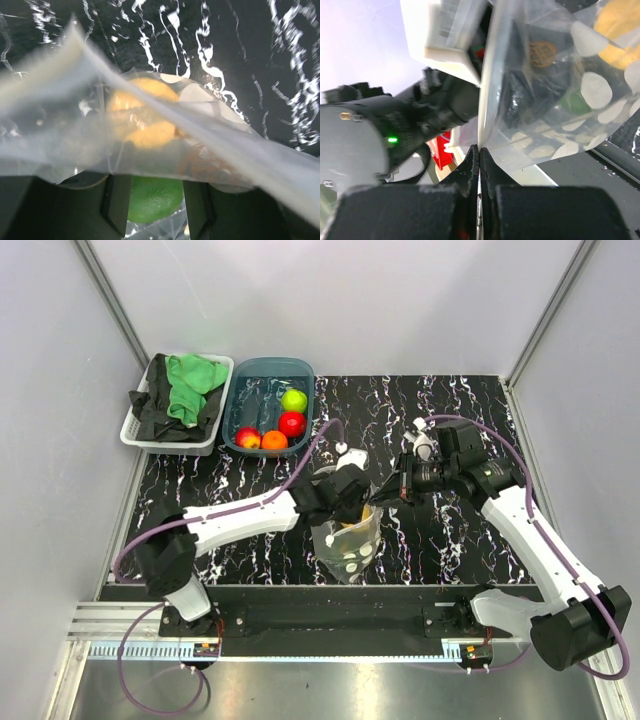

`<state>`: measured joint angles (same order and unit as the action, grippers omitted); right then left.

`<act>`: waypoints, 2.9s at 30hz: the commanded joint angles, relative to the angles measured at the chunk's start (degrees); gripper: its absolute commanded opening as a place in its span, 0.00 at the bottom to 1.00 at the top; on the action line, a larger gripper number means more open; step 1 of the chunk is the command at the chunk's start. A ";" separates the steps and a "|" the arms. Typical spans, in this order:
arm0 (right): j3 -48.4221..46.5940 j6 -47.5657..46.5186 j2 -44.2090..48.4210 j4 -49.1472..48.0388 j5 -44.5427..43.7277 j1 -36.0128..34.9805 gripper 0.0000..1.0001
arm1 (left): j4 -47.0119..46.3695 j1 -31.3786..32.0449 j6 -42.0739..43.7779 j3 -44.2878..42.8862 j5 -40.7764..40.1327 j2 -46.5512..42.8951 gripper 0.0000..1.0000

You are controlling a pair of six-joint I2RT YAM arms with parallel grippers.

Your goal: Open the zip-top bag and remove the fake food

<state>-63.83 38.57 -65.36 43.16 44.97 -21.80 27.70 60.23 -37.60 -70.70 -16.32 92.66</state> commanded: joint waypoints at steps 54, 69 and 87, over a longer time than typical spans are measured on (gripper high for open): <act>1.69 -13.60 3.66 10.89 -9.21 2.82 0.00 | -6.96 -3.63 7.64 -2.17 18.85 3.93 0.17; 1.08 -16.77 2.87 12.48 -10.25 2.82 0.00 | 2.70 -1.52 9.92 -4.36 22.92 8.50 0.80; 4.42 -14.31 3.31 10.64 -13.68 2.91 0.00 | 1.92 0.07 17.21 0.65 19.48 13.33 0.81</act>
<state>-60.10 23.38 -62.89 55.51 33.06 -19.22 30.13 60.07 -23.29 -71.37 4.32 105.06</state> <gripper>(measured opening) 0.009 0.802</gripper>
